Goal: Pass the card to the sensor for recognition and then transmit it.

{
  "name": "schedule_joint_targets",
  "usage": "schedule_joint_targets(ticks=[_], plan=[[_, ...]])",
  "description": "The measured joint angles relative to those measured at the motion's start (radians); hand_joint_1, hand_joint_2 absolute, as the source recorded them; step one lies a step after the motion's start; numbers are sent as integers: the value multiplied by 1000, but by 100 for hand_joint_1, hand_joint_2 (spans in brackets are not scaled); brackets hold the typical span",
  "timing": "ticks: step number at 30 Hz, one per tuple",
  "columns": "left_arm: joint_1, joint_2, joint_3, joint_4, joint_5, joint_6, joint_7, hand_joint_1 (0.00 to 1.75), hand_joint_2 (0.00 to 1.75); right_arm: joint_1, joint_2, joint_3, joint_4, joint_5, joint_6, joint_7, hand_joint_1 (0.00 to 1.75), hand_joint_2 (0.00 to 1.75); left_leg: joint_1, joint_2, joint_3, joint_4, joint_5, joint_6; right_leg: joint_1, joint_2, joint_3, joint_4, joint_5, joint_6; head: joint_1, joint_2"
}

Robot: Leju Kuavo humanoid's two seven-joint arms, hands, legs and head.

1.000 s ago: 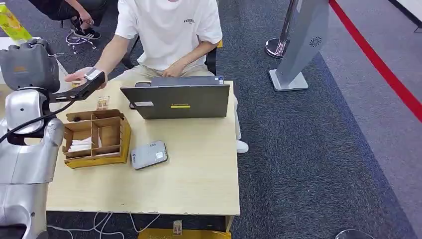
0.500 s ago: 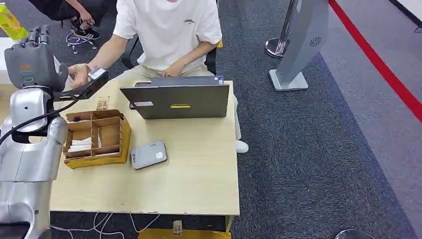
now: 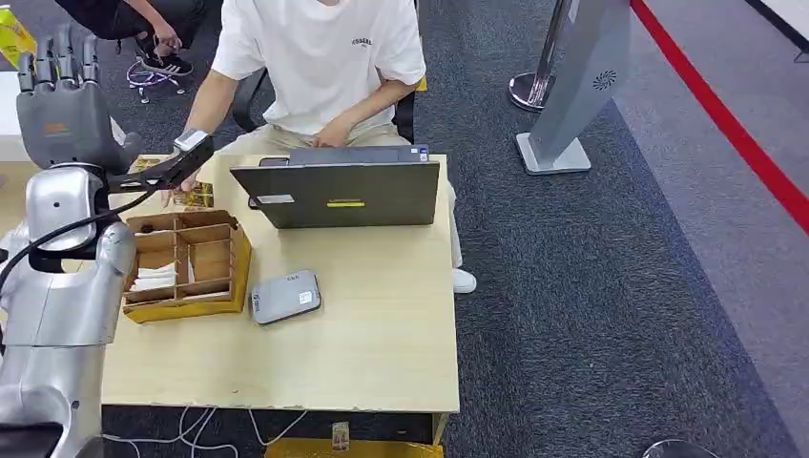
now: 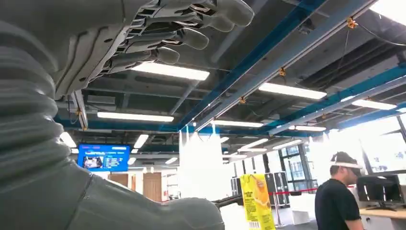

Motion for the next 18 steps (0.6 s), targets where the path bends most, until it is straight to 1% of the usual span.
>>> schedule_joint_targets(ticks=[10, 13, 15, 17, 18], plan=[[0, -5, 0, 1, 0, 0, -6, 0, 175, 0, 0, 0, 0, -1, -1, 0, 0, 0, 0, 0, 0, 0, 0, 0, 0, 0, 0, 0, 0, 0, 0, 0], [2, -13, 2, 1, 0, 0, -47, 0, 175, 0, 0, 0, 0, -9, -3, 0, 0, 0, 0, 0, 0, 0, 0, 0, 0, 0, 0, 0, 0, 0, 0, 0], [29, -26, 3, -24, 0, -3, -95, 0, 175, 2, 0, -2, 0, -31, -7, -4, 0, 0, 0, 0, 0, 0, 0, 0, 0, 0, 0, 0, 0, 0, 0, 0], [97, -44, 3, -95, 4, -5, -151, 0, 175, 8, 0, -13, 0, -62, -14, -20, 0, 0, -1, 0, -1, 0, 0, 0, 0, 0, 1, 0, 0, 0, 0, 0], [157, -46, 3, -151, 13, 4, -178, 0, 175, 12, 0, -21, 0, -76, -17, -28, 0, 0, -1, 2, -1, -1, -1, 0, 0, 2, 1, 0, 0, 0, 1, 0]])
